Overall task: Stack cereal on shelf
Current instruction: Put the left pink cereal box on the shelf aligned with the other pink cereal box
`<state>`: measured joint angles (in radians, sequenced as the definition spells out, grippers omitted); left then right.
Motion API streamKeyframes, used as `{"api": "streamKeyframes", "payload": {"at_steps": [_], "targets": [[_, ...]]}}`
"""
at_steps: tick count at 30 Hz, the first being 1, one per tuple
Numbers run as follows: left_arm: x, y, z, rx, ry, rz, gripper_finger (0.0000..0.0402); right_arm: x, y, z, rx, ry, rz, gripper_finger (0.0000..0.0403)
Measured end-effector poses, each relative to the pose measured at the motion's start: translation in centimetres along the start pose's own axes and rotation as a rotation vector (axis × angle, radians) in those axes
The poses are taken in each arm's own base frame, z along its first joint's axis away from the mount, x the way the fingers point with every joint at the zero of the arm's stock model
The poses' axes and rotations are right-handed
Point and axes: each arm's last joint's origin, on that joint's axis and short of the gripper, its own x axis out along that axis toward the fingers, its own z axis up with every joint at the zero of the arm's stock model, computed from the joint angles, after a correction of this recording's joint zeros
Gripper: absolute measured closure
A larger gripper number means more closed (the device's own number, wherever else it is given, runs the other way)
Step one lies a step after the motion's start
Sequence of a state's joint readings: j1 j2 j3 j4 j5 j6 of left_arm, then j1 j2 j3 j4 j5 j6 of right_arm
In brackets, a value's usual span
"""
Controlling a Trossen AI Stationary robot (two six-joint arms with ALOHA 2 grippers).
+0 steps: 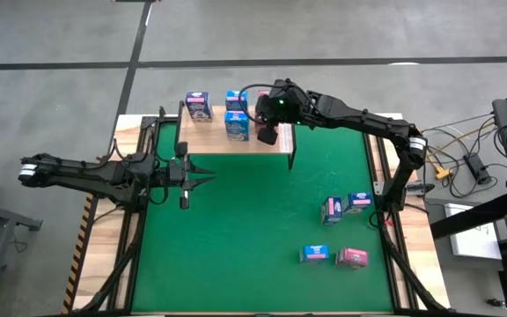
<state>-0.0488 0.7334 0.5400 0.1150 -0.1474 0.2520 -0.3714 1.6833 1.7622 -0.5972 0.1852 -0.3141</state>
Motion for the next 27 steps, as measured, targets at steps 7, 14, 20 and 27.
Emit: {"api": "streamKeyframes", "payload": {"at_steps": [7,14,20,27], "targets": [[0.0,0.0,0.0,0.0,0.0,0.0,0.0364,-0.04,0.03,-0.18,0.001,0.02,-0.002,0.039],[0.0,0.0,0.0,0.0,0.0,0.0,0.0364,-0.07,-0.08,-0.3,0.001,0.043,-0.043,0.039],[0.0,0.01,0.02,0.0,-0.002,0.001,0.0364,-0.07,-0.05,-0.25,0.002,0.036,-0.035,0.039],[0.0,0.02,0.06,-0.001,-0.006,0.002,0.0364,-0.24,0.21,-0.02,-0.005,0.018,-0.032,0.039]]}}
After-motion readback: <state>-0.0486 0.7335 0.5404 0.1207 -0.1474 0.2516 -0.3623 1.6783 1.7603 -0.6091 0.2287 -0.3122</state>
